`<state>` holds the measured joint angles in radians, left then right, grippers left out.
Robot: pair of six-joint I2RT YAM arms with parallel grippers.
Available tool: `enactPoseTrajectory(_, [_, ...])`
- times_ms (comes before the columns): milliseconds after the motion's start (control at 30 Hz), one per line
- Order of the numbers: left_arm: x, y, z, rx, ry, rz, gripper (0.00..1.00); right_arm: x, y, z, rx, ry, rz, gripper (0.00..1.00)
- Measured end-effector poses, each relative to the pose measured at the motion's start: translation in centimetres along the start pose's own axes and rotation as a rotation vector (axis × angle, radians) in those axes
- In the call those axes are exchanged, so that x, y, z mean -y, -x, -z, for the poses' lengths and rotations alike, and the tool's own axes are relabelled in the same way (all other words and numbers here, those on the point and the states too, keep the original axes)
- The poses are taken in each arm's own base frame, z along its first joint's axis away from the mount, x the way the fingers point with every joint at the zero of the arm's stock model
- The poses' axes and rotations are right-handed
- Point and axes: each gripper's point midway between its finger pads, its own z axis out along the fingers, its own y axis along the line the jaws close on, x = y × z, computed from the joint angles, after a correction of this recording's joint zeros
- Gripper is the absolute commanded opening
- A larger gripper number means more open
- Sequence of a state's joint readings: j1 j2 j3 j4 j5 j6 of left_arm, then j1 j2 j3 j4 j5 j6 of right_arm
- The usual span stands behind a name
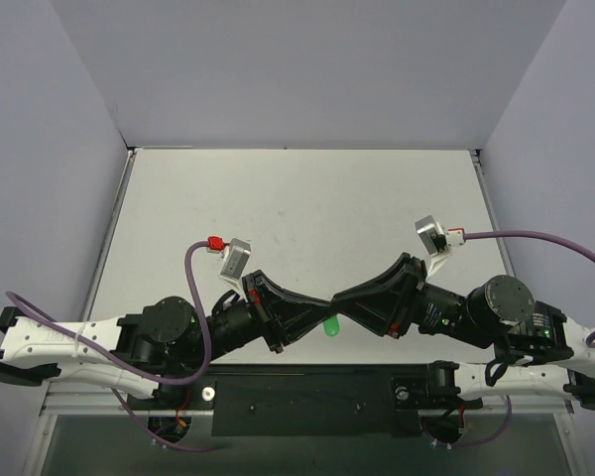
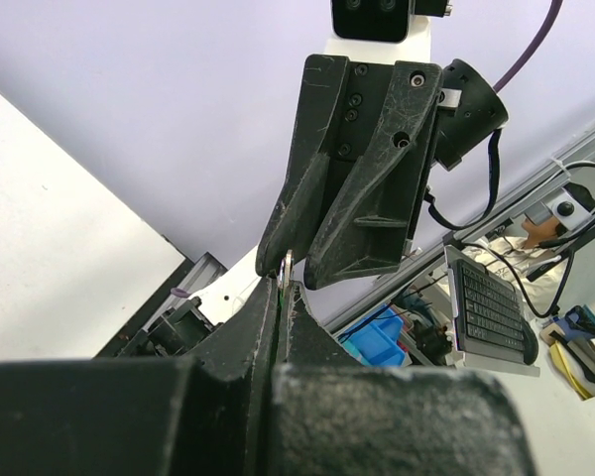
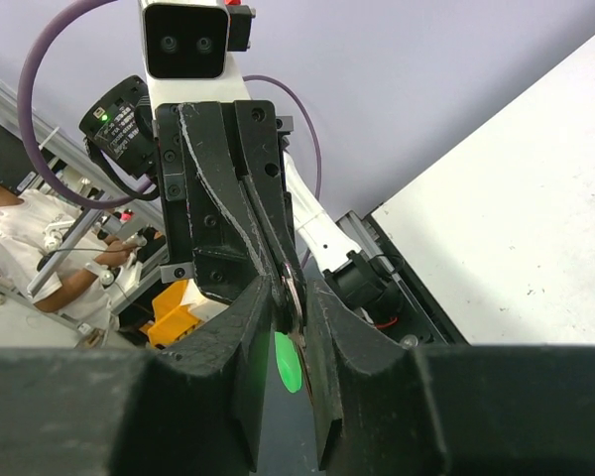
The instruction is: Remove the keys from the keyring
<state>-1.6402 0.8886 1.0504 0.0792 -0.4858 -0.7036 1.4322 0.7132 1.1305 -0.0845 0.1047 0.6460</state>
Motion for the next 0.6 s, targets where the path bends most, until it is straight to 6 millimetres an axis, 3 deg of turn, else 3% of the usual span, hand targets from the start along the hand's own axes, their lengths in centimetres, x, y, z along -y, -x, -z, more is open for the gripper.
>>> enactPoseTrajectory(600, [0.2,-1.0,-0.7,-0.017,-0.011,-0.003,0.0,0.4,-0.1,0.0,0.015,-0.005,0.001,0.08])
